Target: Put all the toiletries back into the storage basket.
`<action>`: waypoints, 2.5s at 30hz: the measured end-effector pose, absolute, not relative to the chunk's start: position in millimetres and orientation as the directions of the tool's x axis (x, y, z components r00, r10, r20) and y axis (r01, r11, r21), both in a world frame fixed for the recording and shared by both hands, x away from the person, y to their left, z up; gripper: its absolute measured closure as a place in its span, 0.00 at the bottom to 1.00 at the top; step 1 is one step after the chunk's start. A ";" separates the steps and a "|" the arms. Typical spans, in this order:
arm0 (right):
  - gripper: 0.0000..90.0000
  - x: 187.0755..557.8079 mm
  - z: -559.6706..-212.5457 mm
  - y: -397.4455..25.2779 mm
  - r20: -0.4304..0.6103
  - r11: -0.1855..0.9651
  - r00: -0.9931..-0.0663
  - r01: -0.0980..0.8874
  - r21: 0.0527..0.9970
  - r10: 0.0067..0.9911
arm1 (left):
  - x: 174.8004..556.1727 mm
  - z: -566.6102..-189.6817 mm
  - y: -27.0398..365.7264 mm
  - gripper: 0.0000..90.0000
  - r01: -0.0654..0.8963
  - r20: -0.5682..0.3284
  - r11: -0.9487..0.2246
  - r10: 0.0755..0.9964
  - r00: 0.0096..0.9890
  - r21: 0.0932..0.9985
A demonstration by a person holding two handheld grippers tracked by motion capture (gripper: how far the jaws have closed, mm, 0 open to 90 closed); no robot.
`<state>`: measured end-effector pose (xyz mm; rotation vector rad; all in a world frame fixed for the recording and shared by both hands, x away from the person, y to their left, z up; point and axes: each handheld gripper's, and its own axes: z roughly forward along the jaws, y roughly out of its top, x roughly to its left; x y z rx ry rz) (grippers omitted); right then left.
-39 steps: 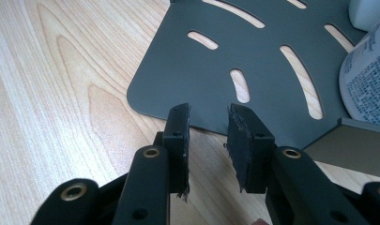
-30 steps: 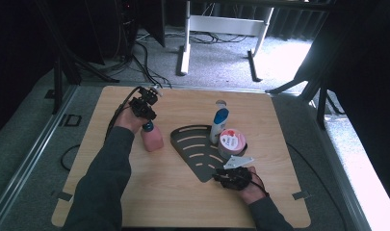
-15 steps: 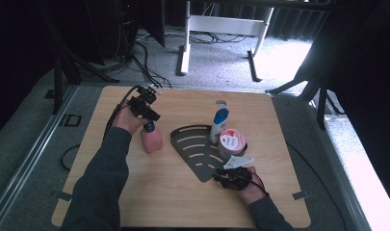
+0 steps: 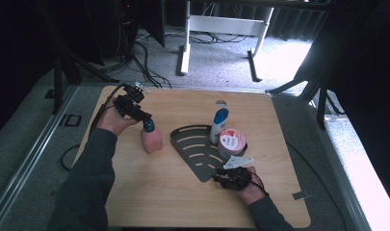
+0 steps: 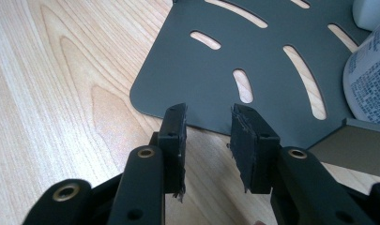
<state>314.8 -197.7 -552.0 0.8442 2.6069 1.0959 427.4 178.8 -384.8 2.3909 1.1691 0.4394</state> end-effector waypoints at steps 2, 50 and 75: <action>0.73 315.0 -552.1 -197.6 0.044 0.564 -0.821 0.430 0.705 0.570 | 426.1 -386.1 179.9 0.46 0.662 0.113 -0.558 0.800 0.589 0.501; 0.72 315.4 -552.0 -196.8 0.043 0.570 -0.825 0.426 0.703 0.564 | 424.2 -442.7 167.0 0.42 0.551 0.069 -0.661 0.669 0.740 0.509; 0.71 315.1 -552.0 -196.7 0.040 0.571 -0.825 0.424 0.703 0.563 | 427.3 -437.1 165.4 0.56 0.593 0.003 -0.582 0.715 0.699 0.557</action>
